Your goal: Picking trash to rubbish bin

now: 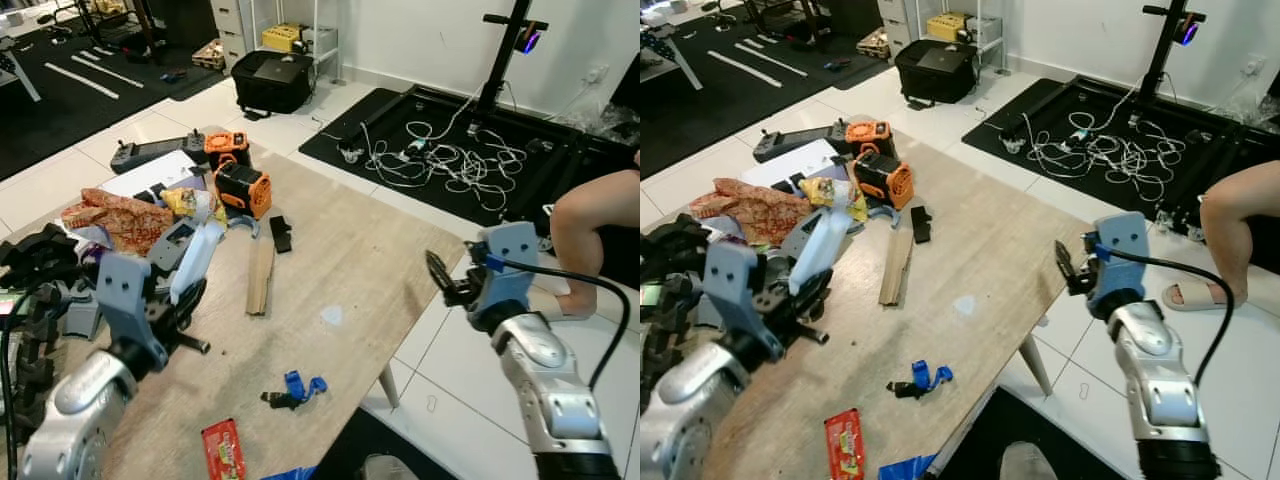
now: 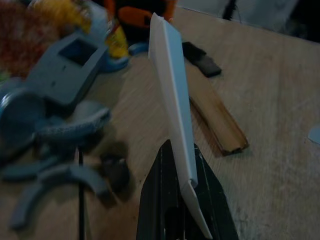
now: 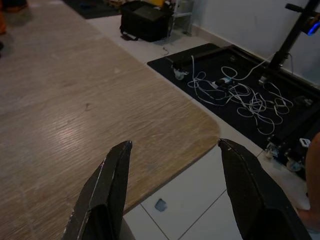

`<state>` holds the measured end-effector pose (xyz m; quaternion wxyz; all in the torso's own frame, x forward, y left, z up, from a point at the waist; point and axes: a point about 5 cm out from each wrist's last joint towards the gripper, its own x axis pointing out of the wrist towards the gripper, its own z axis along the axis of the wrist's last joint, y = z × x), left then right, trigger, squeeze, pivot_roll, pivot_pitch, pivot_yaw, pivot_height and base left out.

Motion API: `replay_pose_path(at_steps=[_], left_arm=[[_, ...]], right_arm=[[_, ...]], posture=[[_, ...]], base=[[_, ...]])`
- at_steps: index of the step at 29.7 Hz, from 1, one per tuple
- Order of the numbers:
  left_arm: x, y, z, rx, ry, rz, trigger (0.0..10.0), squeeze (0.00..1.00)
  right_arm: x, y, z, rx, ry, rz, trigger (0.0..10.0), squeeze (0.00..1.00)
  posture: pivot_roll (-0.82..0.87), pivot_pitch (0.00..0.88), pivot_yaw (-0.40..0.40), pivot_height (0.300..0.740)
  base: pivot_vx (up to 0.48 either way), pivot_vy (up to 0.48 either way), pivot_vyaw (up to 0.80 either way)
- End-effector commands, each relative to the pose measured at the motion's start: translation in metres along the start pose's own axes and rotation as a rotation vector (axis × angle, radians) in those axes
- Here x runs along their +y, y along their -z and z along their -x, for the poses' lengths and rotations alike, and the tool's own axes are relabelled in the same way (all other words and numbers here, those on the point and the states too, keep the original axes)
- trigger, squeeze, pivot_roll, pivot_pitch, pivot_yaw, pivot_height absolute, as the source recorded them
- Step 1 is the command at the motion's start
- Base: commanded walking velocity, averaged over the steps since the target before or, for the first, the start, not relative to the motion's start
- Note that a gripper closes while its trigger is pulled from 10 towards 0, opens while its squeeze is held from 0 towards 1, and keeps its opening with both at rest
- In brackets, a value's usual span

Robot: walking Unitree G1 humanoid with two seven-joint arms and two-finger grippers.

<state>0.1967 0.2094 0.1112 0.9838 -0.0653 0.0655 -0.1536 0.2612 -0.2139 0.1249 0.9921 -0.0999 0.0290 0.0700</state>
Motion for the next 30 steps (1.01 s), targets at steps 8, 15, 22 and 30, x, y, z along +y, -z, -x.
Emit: replay_pose_path(at_steps=[8, 15, 22, 30], left_arm=[[-0.029, -0.011, -0.025, -0.040, 0.138, 0.061, 10.0, 0.00], [-0.027, -0.011, -0.023, -0.048, 0.125, 0.079, 10.0, 0.00], [-0.027, -0.011, -0.024, -0.043, 0.124, 0.075, 10.0, 0.00], [-0.025, -0.012, -0.025, -0.039, 0.129, 0.075, 10.0, 0.00]], right_arm=[[0.003, -0.007, -0.007, -0.049, -0.029, 0.002, 10.0, 0.00], [0.003, -0.006, -0.006, -0.054, -0.029, 0.002, 10.0, 0.00], [0.002, -0.007, -0.009, -0.064, -0.027, -0.015, 10.0, 0.00], [0.003, -0.009, -0.010, -0.076, -0.023, -0.009, 10.0, 0.00]], posture=[[-0.19, 0.048, 0.023, 0.740], [-0.18, 0.043, 0.018, 0.740], [-0.17, 0.046, 0.014, 0.740], [-0.17, 0.051, 0.021, 0.740]], base=[[-0.140, 0.000, 0.00], [-0.403, 0.000, 0.00], [-0.404, 0.000, 0.00], [-0.405, 0.000, 0.00]])
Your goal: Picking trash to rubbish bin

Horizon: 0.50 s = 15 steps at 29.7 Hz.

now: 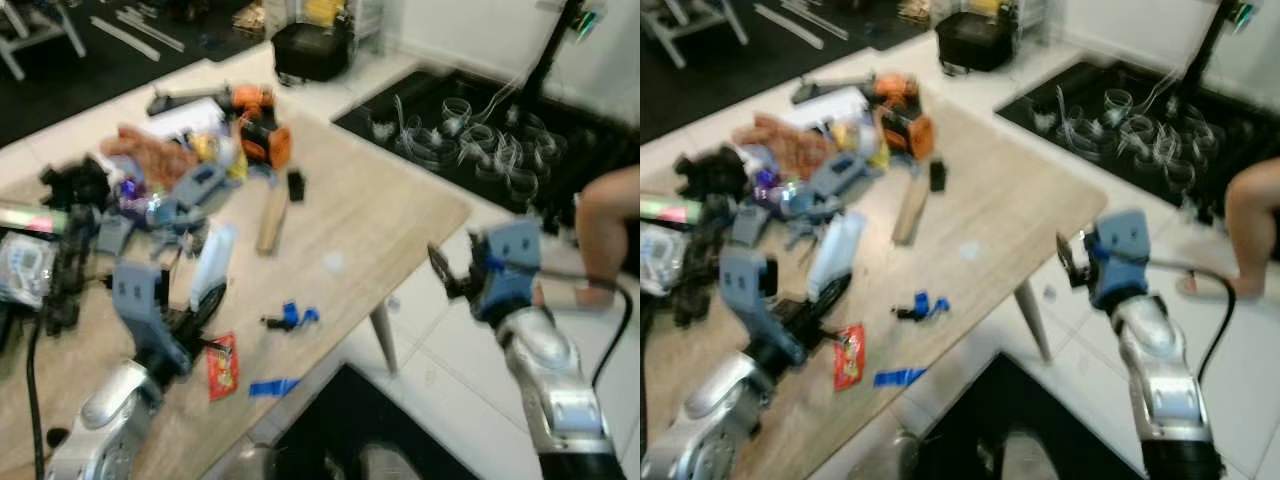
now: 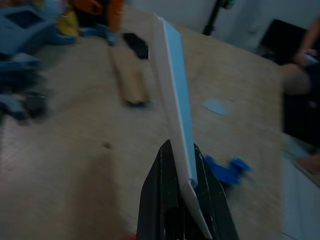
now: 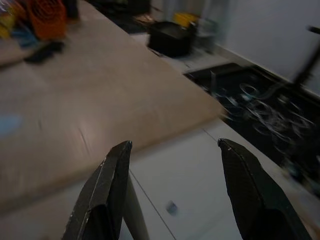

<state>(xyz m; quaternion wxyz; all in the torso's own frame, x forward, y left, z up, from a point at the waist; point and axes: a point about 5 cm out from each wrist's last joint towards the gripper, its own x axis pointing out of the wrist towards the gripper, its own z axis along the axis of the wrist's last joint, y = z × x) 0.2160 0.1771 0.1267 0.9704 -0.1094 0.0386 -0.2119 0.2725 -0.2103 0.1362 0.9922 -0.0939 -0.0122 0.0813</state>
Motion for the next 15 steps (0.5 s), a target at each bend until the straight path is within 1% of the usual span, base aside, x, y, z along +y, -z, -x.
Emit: replay_pose_path(at_steps=[1, 15], left_arm=[[0.0017, 0.0021, 0.0016, 0.019, 0.001, 0.003, 10.0, 0.00], [0.0024, 0.0016, 0.0000, 0.021, 0.003, 0.006, 10.0, 0.00]], right_arm=[[0.0039, 0.0033, 0.0010, 0.008, -0.009, -0.003, 10.0, 0.00], [0.0029, 0.0034, -0.0004, 0.010, 0.008, 0.000, 10.0, 0.00]], posture=[[-0.17, 0.051, 0.021, 0.740], [-0.16, 0.051, 0.023, 0.740]], base=[[-0.405, 0.000, 0.00], [-0.398, 0.000, 0.00]])
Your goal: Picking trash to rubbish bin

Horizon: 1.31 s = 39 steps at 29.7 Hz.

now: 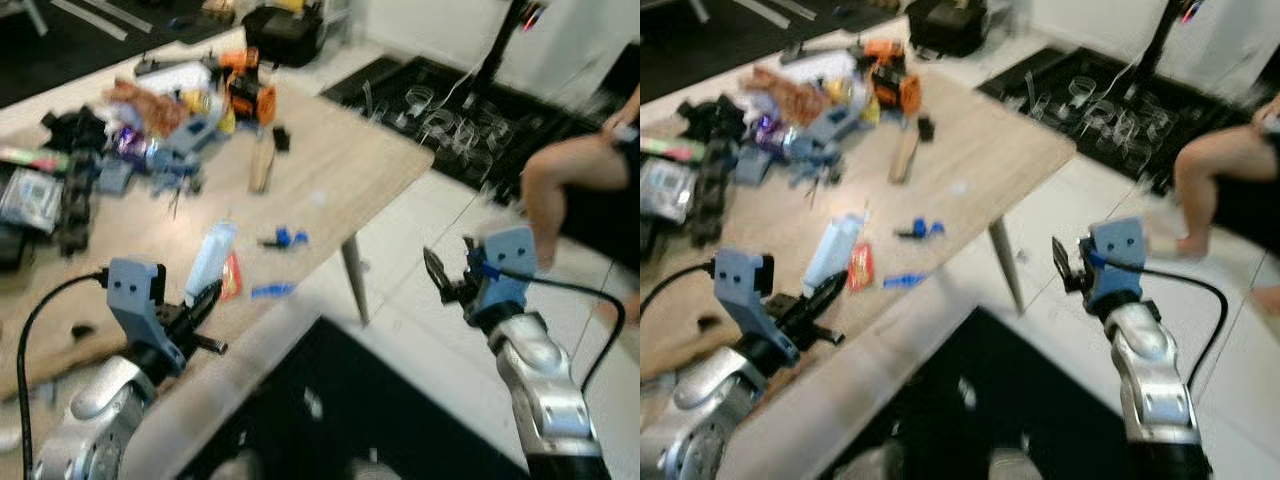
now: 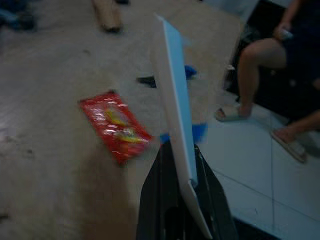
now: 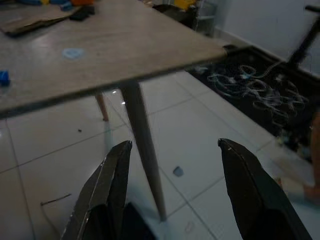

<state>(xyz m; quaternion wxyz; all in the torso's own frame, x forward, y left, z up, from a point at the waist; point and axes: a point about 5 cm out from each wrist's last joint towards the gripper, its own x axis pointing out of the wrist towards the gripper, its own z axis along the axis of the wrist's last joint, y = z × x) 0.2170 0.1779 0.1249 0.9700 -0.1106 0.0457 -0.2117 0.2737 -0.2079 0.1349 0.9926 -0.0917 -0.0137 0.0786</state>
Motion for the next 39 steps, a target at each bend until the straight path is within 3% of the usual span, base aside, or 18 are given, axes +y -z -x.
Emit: replay_pose_path(at_steps=[1, 18, 39], left_arm=[[0.0011, 0.0001, 0.0003, 0.008, 0.003, 0.002, 10.0, 0.00], [0.0095, -0.0069, 0.0008, -0.068, -0.116, -0.033, 10.0, 0.00], [0.0098, -0.0083, 0.0022, -0.084, -0.128, -0.042, 10.0, 0.00]], right_arm=[[0.0003, 0.0029, 0.0010, 0.017, 0.004, 0.004, 10.0, 0.00], [-0.0008, 0.0075, -0.0014, 0.056, 0.009, -0.022, 10.0, 0.00], [-0.0014, 0.0074, -0.0013, 0.057, 0.007, -0.049, 10.0, 0.00]], posture=[[-0.16, 0.051, 0.023, 0.740], [-0.16, 0.052, 0.022, 0.740], [-0.17, 0.061, 0.027, 0.740]], base=[[-0.390, 0.000, 0.00], [0.000, 0.000, -0.80], [0.000, 0.000, -0.80]])
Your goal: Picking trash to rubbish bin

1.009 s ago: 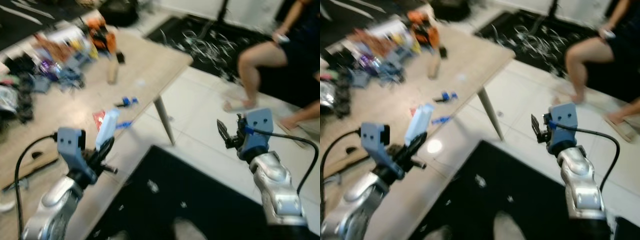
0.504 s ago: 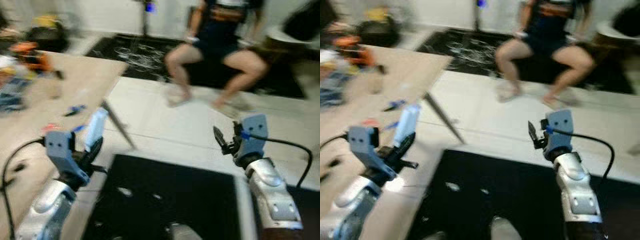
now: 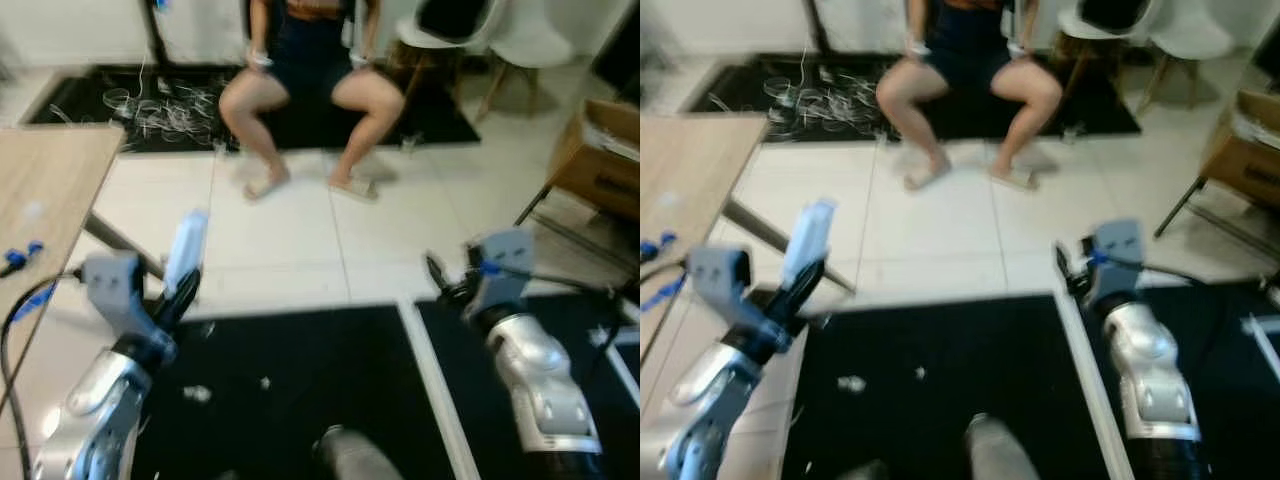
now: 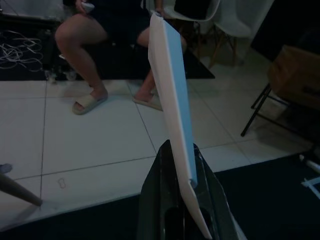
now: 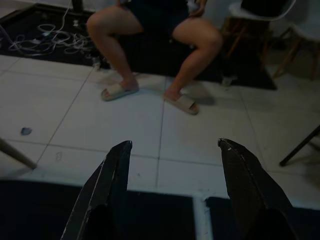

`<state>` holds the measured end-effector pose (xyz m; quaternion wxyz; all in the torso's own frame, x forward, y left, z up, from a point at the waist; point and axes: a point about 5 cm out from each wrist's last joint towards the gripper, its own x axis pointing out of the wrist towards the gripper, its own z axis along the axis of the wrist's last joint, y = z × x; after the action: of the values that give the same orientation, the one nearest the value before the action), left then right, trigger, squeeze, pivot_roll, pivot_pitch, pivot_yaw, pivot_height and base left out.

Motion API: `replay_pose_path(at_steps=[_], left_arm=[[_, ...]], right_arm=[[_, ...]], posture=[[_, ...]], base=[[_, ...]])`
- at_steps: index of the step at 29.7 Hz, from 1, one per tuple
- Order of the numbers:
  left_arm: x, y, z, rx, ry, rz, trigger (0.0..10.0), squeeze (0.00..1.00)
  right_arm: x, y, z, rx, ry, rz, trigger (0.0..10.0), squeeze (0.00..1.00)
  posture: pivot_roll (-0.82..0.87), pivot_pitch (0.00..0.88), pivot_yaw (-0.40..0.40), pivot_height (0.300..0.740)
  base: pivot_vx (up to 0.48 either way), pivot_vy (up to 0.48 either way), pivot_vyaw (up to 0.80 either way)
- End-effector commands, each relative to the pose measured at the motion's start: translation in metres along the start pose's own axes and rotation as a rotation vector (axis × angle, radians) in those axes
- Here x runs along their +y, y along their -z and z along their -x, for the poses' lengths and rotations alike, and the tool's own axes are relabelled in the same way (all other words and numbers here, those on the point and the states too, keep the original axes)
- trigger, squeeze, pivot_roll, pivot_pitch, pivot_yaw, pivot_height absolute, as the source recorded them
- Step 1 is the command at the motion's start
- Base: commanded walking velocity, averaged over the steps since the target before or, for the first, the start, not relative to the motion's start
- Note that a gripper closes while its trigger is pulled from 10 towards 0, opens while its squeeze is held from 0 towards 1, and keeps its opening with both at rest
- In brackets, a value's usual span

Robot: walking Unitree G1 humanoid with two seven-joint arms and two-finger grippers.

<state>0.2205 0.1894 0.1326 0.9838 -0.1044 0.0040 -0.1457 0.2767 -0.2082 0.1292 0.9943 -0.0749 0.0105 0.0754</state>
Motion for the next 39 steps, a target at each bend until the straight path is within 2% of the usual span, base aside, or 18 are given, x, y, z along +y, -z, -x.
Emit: replay_pose_path(at_steps=[1, 39], left_arm=[[-0.0002, 0.0019, 0.0006, 0.009, -0.001, -0.016, 10.0, 0.00], [-0.0041, 0.0011, 0.0012, 0.001, 0.009, -0.014, 10.0, 0.00]], right_arm=[[-0.0019, 0.0018, 0.0015, 0.011, 0.004, -0.012, 10.0, 0.00], [-0.0034, 0.0010, 0.0026, 0.014, -0.006, -0.007, 10.0, 0.00]], posture=[[-0.17, 0.060, 0.026, 0.740], [-0.20, 0.077, 0.021, 0.740]], base=[[0.000, 0.000, -0.80], [0.000, 0.000, -0.80]])
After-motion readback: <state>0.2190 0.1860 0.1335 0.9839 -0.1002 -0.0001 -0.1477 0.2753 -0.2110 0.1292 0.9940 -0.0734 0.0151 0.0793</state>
